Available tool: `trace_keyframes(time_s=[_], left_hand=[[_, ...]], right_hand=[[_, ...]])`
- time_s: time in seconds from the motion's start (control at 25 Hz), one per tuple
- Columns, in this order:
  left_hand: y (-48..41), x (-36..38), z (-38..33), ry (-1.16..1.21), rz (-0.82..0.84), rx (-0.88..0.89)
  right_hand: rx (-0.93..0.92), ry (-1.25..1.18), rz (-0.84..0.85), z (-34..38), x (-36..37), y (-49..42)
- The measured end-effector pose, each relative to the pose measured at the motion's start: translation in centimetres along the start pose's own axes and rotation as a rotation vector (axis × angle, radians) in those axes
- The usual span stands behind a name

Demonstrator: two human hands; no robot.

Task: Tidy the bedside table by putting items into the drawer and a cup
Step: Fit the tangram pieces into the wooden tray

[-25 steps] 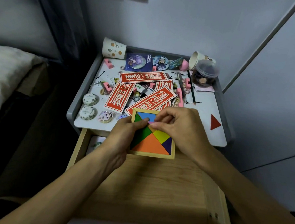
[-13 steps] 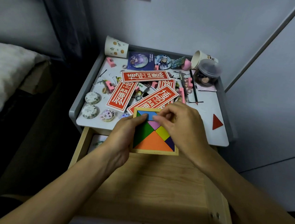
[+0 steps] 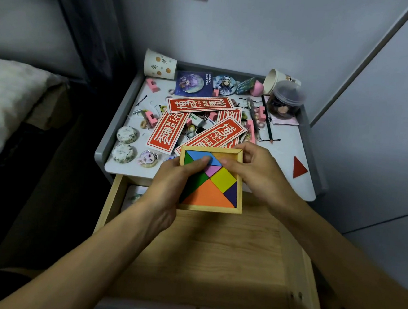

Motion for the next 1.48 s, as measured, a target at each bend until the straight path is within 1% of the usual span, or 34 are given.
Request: trace_keyframes(time_s=[0.08, 0.12, 0.16, 0.24, 0.32, 0.36, 0.44, 0.52, 0.64, 0.8, 0.88, 0.96, 1.0, 1.04, 1.08, 1.12, 1.2, 1.24, 1.28, 1.4, 1.48], left_hand=[[-0.1, -0.1, 0.0, 0.019, -0.017, 0.014], [-0.1, -0.2, -0.1, 0.026, -0.031, 0.022], [-0.1, -0.3, -0.2, 0.031, -0.045, 0.03], [-0.1, -0.5, -0.3, 0.038, -0.055, 0.044], [0.0, -0.6, -0.3, 0.043, -0.056, 0.05], [0.1, -0.6, -0.3, 0.044, -0.059, 0.051], [0.1, -0.4, -0.3, 0.038, -0.062, 0.051], [0.2, -0.4, -0.3, 0.035, -0.059, 0.05], [0.3, -0.5, -0.4, 0.039, -0.043, 0.044], [0.2, -0.3, -0.4, 0.059, -0.034, 0.025], [0.2, -0.2, -0.4, 0.056, -0.032, 0.026], [0.3, -0.3, -0.4, 0.044, -0.04, 0.031], [0.4, -0.3, -0.4, 0.038, -0.043, 0.033], [0.4, -0.3, -0.4, 0.033, -0.044, 0.036], [0.4, -0.3, -0.4, 0.026, -0.047, 0.04], [0.4, -0.2, -0.3, 0.017, -0.051, 0.045], [0.5, 0.0, -0.3, -0.005, -0.055, 0.06], [0.5, 0.0, -0.4, -0.013, -0.058, 0.069], [0.5, 0.1, -0.4, -0.019, -0.063, 0.078], [0.5, 0.0, -0.5, -0.042, -0.083, 0.092], [0.5, -0.1, -0.5, -0.047, -0.086, 0.088]], right_hand=[[-0.022, 0.021, 0.033, 0.5, -0.1, 0.0], [-0.047, 0.106, 0.047, 0.8, -0.8, 0.0], [-0.066, 0.244, 0.031, 0.9, -2.0, -0.2], [-0.07, 0.621, -0.088, 0.4, -6.3, -0.6], [0.005, 0.971, -0.169, -0.8, -10.3, -0.5], [0.075, 1.074, -0.157, -1.6, -11.5, -0.4], [0.196, 1.162, -0.096, -2.6, -12.5, -0.2], [0.249, 1.184, -0.036, -2.8, -12.4, -0.2], [0.277, 1.19, 0.028, -3.2, -12.5, -0.7], [0.311, 1.14, 0.161, -4.5, -12.1, -0.9], [0.28, 1.066, 0.147, -4.5, -11.8, -0.9], [0.135, 0.891, -0.008, -2.9, -11.4, -1.0], [0.022, 0.745, -0.11, -1.4, -11.0, -0.9], [-0.088, 0.577, -0.175, 0.3, -10.2, -0.7], [-0.18, 0.414, -0.174, 1.7, -8.9, -0.4], [-0.238, 0.283, -0.124, 2.8, -7.2, -0.2], [-0.275, 0.162, -0.02, 3.5, -4.0, 0.3], [-0.285, 0.177, -0.005, 3.5, -2.9, 0.5], [-0.31, 0.245, -0.012, 3.4, -2.1, 0.5], [-0.419, 0.51, -0.029, 3.7, -1.4, 0.4], [-0.434, 0.572, 0.004, 3.6, -1.1, 0.3]])
Point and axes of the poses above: each hand's wrist, its own y-axis away from the middle knuckle, its own x-axis out of the palm, z = x × y, the point moved 6 cm from there along -y, towards the middle knuckle, and after that the axes turned 15 degrees about -x, right-handed, at the moved point
